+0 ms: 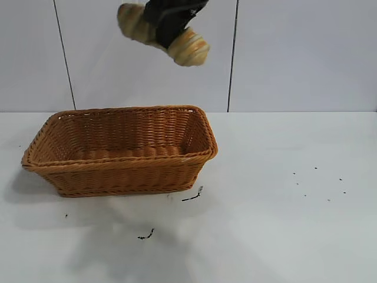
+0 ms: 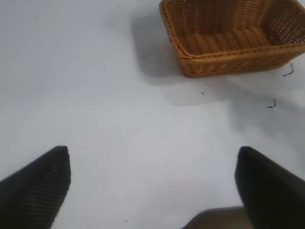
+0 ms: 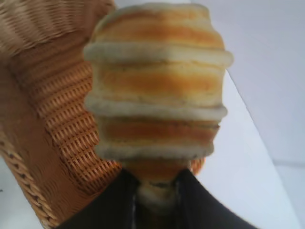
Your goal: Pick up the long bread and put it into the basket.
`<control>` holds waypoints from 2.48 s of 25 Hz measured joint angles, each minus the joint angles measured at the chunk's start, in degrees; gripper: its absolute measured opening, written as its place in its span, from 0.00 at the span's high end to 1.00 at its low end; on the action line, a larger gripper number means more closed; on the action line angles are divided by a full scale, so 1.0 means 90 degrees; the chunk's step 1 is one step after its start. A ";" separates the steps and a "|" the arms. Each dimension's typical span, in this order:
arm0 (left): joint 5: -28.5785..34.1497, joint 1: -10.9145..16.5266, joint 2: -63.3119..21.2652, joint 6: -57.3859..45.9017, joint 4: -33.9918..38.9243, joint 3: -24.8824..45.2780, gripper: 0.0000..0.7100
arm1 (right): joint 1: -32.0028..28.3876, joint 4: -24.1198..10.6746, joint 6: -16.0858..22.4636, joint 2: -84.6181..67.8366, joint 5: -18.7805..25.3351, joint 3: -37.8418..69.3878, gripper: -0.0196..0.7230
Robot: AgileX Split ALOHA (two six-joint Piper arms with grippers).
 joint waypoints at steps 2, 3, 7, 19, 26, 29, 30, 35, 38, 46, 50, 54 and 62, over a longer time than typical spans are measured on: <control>0.0000 0.0000 0.0000 0.0000 0.0000 0.0000 0.03 | 0.0015 0.0056 -0.0145 0.0191 -0.0228 0.0000 0.84; 0.0000 0.0000 0.0000 0.0000 0.0000 0.0000 0.03 | 0.0015 0.0056 -0.0185 0.0307 -0.0306 0.0000 0.84; 0.0000 0.0000 0.0000 0.0000 0.0000 0.0000 0.03 | 0.0015 0.0148 -0.0206 0.0753 -0.0542 0.0000 0.84; 0.0000 0.0000 0.0000 0.0000 0.0000 0.0000 0.03 | 0.0015 0.0387 -0.0017 0.1260 -0.0830 0.0000 0.48; 0.0000 0.0000 0.0000 0.0000 0.0000 0.0000 0.03 | 0.0015 0.0488 0.0098 0.1119 -0.0835 0.0000 0.06; 0.0000 0.0000 0.0000 0.0000 0.0000 0.0000 0.03 | 0.0015 0.0501 0.0106 0.0959 -0.0835 0.0000 0.05; 0.0000 0.0000 0.0000 0.0000 0.0000 0.0000 0.03 | 0.0015 0.0514 0.0144 0.0893 -0.0821 0.0000 0.05; 0.0000 0.0000 0.0000 0.0000 0.0000 0.0000 0.03 | 0.0015 0.0815 0.1655 0.0456 -0.0714 0.0000 0.05; 0.0000 0.0000 0.0000 0.0000 0.0000 0.0000 0.03 | 0.0015 0.0820 0.3460 0.0178 -0.0663 0.0000 0.05; 0.0000 0.0000 0.0000 0.0000 0.0000 0.0000 0.03 | -0.0487 0.0429 0.6345 -0.0035 0.0021 -0.0049 0.05; 0.0000 0.0000 0.0000 0.0000 0.0000 0.0000 0.03 | -0.1165 0.0406 0.6465 -0.0035 0.0237 -0.0049 0.05; 0.0000 0.0000 0.0000 0.0000 0.0000 0.0000 0.03 | -0.1937 0.0383 0.6482 -0.0035 0.0489 -0.0049 0.05; 0.0000 0.0000 0.0000 0.0000 0.0000 0.0000 0.03 | -0.3394 0.0266 0.6436 -0.0184 0.0850 -0.0049 0.05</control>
